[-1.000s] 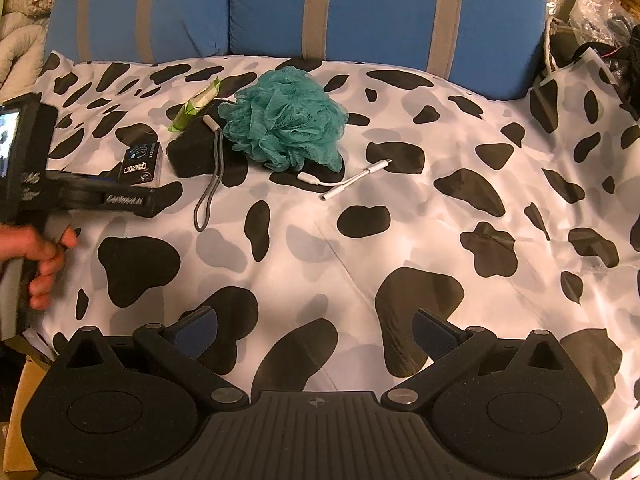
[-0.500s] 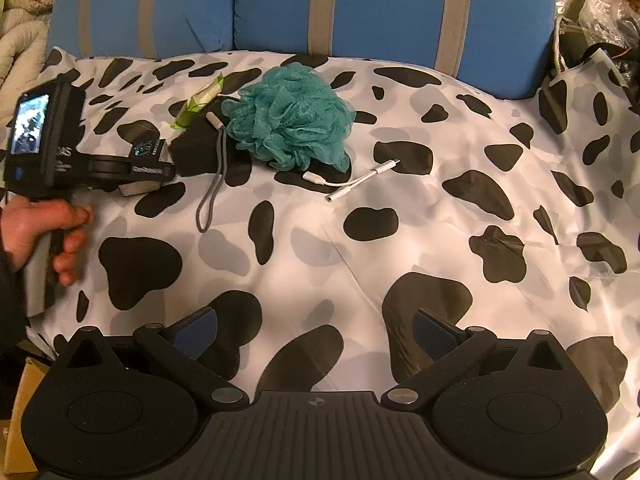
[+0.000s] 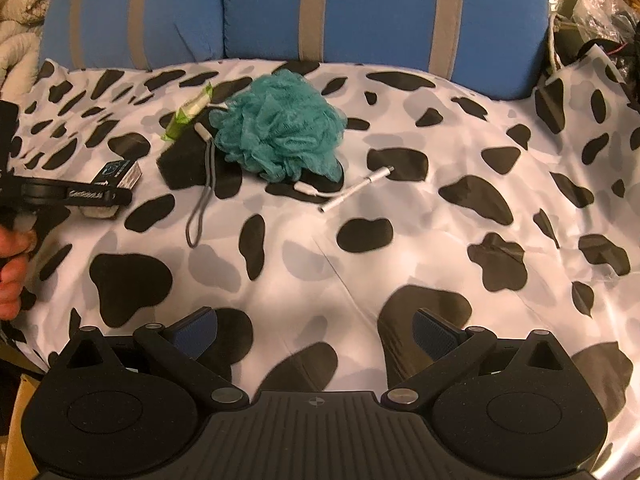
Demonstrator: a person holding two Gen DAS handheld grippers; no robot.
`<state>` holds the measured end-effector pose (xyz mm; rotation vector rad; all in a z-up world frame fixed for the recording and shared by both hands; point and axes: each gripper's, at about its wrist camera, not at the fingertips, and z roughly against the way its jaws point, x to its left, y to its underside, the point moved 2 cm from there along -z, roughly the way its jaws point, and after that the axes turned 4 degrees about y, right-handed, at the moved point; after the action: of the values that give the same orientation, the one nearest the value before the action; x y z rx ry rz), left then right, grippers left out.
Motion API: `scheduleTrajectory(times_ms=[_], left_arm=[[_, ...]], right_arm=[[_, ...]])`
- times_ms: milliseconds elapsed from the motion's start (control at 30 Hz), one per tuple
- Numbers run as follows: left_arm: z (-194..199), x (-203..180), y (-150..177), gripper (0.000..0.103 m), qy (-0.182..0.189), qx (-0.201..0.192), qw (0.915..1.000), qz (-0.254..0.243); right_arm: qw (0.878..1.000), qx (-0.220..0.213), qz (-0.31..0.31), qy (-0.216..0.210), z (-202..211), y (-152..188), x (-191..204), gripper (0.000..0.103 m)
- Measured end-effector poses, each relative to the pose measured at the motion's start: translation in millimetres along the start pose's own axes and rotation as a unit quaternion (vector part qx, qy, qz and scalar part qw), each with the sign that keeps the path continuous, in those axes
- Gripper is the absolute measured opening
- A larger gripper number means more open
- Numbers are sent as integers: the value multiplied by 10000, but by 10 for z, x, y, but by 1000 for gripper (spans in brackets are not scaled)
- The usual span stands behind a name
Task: Organize soft objects
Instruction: 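Lower left gripper onto the black printed pack and close on it, then grasp the white cable beside the teal loofah with right gripper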
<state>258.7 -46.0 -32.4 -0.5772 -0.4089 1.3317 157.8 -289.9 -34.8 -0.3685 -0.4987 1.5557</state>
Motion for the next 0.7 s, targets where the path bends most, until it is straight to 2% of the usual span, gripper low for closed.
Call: scheduleTrajectory(times_ms=[167, 367, 467, 600, 700], left_arm=[[333, 19, 40, 49, 347, -76, 9993, -71], [672, 25, 194, 49, 669, -4, 9975, -243], [743, 39, 224, 49, 867, 67, 9959, -250], [737, 35, 238, 49, 1024, 171, 9941, -326], [747, 21, 224, 49, 1107, 189, 9931, -344]], right_arm=[[9998, -188, 44, 41, -40, -94, 14, 103], [9991, -328, -260, -82, -137, -238, -52, 102], [9991, -382, -138, 74, -240, -309, -60, 102], [9989, -355, -73, 291, -421, -369, -123, 90], [9984, -438, -126, 340, -525, -412, -180, 86]])
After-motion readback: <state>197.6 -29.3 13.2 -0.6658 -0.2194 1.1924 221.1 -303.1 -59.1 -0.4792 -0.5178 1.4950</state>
